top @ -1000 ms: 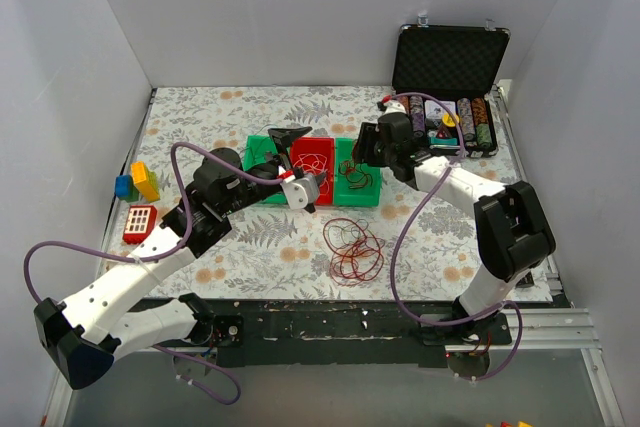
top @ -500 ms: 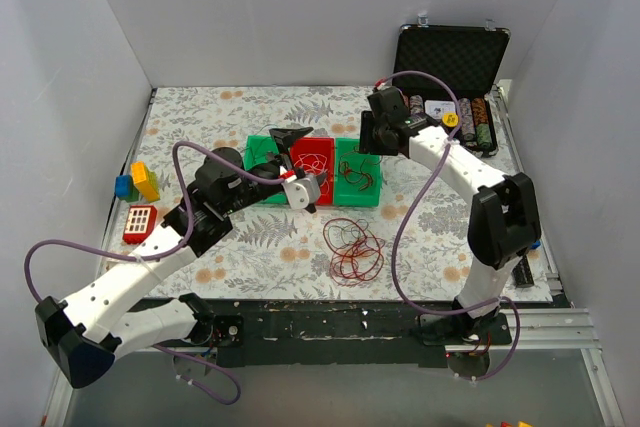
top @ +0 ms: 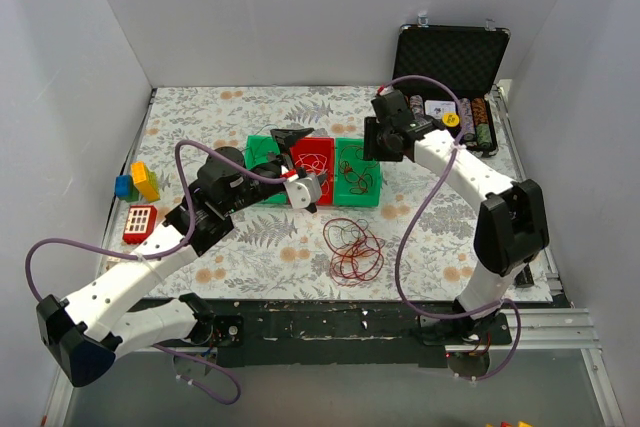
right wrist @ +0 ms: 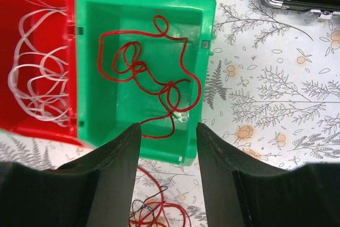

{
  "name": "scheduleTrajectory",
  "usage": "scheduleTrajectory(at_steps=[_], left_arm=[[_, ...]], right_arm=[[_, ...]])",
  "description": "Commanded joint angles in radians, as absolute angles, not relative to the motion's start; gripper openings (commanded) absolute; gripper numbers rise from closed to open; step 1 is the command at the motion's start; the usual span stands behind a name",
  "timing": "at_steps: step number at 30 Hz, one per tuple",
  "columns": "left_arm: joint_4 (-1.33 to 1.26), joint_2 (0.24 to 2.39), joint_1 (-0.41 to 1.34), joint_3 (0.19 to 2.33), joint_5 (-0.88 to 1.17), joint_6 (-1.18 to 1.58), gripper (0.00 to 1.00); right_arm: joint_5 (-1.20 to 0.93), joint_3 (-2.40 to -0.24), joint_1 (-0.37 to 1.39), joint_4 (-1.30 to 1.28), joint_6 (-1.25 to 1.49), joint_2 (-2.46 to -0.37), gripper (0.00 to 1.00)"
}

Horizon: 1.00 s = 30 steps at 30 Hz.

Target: Untangle the cables

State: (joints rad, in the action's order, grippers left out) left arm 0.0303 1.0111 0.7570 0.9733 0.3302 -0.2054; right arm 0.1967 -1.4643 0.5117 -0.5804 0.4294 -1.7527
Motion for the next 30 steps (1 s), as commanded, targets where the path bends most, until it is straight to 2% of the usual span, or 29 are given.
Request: scheduleTrajectory(at_steps=[1, 8, 13, 17, 23, 30], left_arm=[[0.034, 0.996, 0.762, 0.977, 0.341, -0.190, 0.98], [0.006, 0.940, 0.762, 0.787, 0.387, -0.111, 0.98], [-0.096, 0.939, 0.762, 0.698, 0.391, 0.056, 0.98], [-0.143, 0.960, 0.764, 0.624, 0.463, 0.127, 0.98], [-0.127, 1.141, 0.759, 0.652, 0.668, 0.179, 0.98], [0.087, 1.445, 0.704, 0.854, 0.899, 0.124, 0.76]], right_arm=[[0.156, -1.428, 0.512, -0.483, 0.411, -1.631, 0.54], [0.057, -1.096, 0.535, -0.290, 0.388, -1.333, 0.53], [-0.064, -0.870, 0.632, -0.217, 0.377, -1.221, 0.54], [-0.078, -0.764, 0.696, -0.160, 0.397, -1.154, 0.54], [-0.011, -0.683, 0.698, -0.121, 0.439, -1.014, 0.42], [0.057, -0.560, 0.698, -0.055, 0.479, -0.822, 0.39]])
